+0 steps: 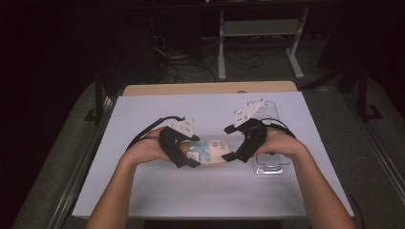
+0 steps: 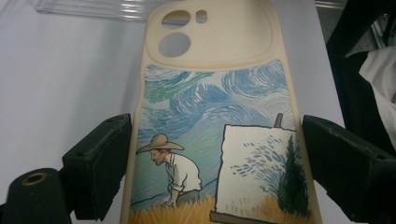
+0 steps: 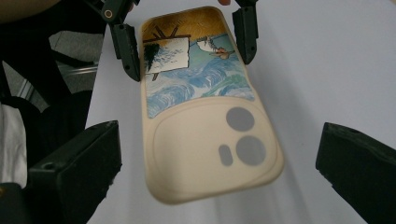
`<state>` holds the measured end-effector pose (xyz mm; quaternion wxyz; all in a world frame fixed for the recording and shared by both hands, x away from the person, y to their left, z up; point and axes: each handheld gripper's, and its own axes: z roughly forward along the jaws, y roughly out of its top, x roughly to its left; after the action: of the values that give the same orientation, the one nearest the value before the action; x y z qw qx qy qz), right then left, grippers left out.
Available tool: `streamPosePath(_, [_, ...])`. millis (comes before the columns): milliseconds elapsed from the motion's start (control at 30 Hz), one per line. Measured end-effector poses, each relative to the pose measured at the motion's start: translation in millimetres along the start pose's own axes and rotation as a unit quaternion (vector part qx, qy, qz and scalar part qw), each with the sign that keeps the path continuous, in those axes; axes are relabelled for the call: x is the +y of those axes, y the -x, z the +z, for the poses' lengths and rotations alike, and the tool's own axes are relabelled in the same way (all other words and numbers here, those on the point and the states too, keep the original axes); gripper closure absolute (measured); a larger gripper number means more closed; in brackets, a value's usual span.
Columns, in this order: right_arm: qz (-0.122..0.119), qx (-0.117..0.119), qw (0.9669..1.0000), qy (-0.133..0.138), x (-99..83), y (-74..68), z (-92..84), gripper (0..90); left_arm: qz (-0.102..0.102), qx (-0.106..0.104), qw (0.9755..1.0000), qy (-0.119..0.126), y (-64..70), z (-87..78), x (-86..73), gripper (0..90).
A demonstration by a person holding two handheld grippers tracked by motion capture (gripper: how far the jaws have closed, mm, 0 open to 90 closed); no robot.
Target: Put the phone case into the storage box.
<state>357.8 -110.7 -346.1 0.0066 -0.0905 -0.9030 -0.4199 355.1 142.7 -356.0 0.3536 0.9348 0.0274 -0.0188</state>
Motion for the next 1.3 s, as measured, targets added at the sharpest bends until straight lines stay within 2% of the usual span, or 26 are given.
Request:
streamPosePath(33, [0.002,0.003,1.0,-0.003,0.6,-1.0,1.5,0.0,0.001,-0.001,1.0,-0.001,1.2,1.2,1.0,11.1])
streamPosePath(133, [-0.02,0.007,0.9998,-0.003,1.7,-0.6,7.9,0.0,0.012,-0.004,0.9999,-0.008,3.7,2.6,4.2,11.1])
streamPosePath(200, [-0.024,0.011,0.9996,-0.005,2.3,-1.3,11.9,0.0,0.015,-0.004,0.9999,-0.004,5.3,3.4,5.8,11.1])
streamPosePath(233, [-0.026,0.013,0.9996,-0.009,2.6,-1.6,13.8,0.0,0.018,-0.004,0.9998,-0.008,5.6,3.0,6.6,11.1])
streamPosePath(300, [-0.012,0.016,0.9996,-0.022,2.7,-4.8,16.1,0.0,0.02,-0.005,0.9998,-0.007,6.8,3.5,7.5,11.1])
streamPosePath(367, [-0.027,0.019,0.9993,-0.017,3.5,-4.2,19.2,0.0,0.018,-0.006,0.9998,-0.005,8.4,4.6,8.5,11.1])
streamPosePath(500, [-0.033,0.022,0.999,-0.019,5.0,-6.6,23.2,0.0,0.026,-0.006,0.9996,-0.01,10.7,6.7,11.8,11.1])
streamPosePath(533, [-0.034,0.024,0.9989,-0.022,5.6,-7.5,24.8,0.0,0.023,-0.008,0.9997,-0.008,11.7,7.3,12.3,11.1])
streamPosePath(700, [-0.041,0.028,0.9983,-0.029,7.4,-10.0,30.5,0.0,0.036,-0.004,0.9993,-0.01,12.6,7.3,14.8,11.1])
streamPosePath(1100, [-0.053,0.031,0.9969,-0.049,8.7,-14.4,41.7,0.0,0.036,-0.002,0.9993,-0.009,14.8,7.1,16.1,11.1])
streamPosePath(1167, [-0.056,0.027,0.9968,-0.051,9.3,-14.9,43.0,0.0,0.042,0.0,0.999,-0.012,14.9,7.1,16.9,11.1])
streamPosePath(1300, [-0.057,0.031,0.9963,-0.057,9.4,-15.6,45.5,0.0,0.042,0.0,0.999,-0.013,15.4,7.6,17.3,11.1])
